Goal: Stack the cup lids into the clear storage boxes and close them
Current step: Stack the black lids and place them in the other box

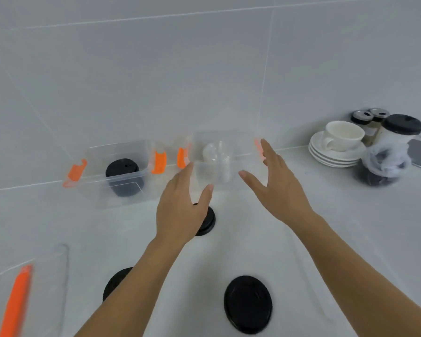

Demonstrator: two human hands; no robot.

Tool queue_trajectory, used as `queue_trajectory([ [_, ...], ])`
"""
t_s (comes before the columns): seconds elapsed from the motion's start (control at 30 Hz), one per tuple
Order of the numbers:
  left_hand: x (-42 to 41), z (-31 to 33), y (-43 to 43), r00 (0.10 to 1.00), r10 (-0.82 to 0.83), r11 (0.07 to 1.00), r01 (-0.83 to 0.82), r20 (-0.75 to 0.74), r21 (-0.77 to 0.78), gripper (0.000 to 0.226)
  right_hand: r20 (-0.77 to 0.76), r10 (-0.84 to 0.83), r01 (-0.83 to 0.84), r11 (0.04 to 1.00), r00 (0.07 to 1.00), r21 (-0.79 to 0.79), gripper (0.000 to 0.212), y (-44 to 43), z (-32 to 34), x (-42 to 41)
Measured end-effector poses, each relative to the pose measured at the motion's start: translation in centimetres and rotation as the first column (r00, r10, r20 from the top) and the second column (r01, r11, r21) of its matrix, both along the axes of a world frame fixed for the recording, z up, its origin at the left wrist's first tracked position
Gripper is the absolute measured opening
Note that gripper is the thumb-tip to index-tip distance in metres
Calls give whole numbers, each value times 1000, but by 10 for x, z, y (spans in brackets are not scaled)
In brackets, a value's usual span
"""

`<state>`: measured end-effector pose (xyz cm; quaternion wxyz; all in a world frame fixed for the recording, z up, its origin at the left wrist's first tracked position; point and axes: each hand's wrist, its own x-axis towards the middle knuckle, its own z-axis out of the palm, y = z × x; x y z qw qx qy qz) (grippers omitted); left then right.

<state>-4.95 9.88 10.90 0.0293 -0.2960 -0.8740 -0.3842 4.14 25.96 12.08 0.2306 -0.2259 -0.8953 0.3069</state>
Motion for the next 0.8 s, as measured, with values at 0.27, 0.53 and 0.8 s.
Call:
queue_trajectory([
  [0.27, 50, -39, -36, 990, -93, 988, 105, 108, -110, 67, 173, -38, 44, 999, 984, -32, 81, -50, -49, 69],
  [0.53, 75, -80, -52, 955, -130, 956, 192, 265, -222, 60, 375, 51, -34, 998, 926, -50, 94, -86, -84, 106],
  [0.8, 96, -106, -55, 919, -204, 921, 297, 337, -253, 51, 555, 140, -99, 990, 820, -103, 112, -92, -124, 127],
])
